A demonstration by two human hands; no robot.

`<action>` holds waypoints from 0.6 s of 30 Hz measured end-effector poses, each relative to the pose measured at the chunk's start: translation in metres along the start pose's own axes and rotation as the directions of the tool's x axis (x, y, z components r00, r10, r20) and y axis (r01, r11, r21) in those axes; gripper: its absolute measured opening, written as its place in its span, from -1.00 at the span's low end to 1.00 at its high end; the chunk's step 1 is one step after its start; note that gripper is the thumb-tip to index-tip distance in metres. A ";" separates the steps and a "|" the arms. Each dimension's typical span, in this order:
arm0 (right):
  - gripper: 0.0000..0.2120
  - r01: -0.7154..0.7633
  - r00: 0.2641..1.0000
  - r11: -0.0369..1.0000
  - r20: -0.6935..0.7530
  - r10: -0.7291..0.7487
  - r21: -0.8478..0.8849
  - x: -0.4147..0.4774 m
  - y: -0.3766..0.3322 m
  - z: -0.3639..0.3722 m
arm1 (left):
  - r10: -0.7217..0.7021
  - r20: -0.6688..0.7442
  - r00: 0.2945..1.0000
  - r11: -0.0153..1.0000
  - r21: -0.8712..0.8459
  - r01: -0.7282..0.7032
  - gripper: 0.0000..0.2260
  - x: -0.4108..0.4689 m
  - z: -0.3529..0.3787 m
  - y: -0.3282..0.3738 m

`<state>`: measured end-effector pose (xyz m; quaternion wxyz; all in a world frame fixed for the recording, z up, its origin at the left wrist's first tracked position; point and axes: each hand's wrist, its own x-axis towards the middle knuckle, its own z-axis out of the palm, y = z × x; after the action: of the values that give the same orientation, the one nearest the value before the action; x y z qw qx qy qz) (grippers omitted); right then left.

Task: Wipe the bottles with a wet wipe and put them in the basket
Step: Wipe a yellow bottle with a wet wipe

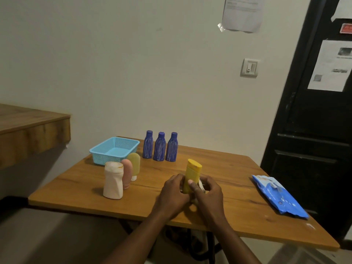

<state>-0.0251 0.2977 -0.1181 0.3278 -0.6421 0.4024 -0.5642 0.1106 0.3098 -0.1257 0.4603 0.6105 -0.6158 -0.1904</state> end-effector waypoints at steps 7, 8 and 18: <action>-0.78 0.010 0.996 0.991 0.091 0.002 -0.133 0.016 -0.007 0.005 | -0.052 -0.145 0.988 0.999 -0.015 0.051 -0.59 -0.020 -0.016 -0.001; -0.77 0.016 0.994 0.988 0.108 0.001 -0.152 0.015 -0.009 0.009 | -0.055 -0.162 0.985 0.998 -0.006 0.055 -0.59 -0.023 -0.020 -0.002; -0.79 0.057 0.933 0.974 0.360 0.028 -0.221 0.008 -0.034 0.057 | -0.126 -0.265 0.956 0.987 0.067 0.149 -0.53 -0.053 -0.070 -0.024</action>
<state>0.0371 0.3043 -0.0929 0.3160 -0.7709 0.3927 -0.3894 0.1712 0.3771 -0.1271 0.4959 0.6909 -0.5137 -0.1136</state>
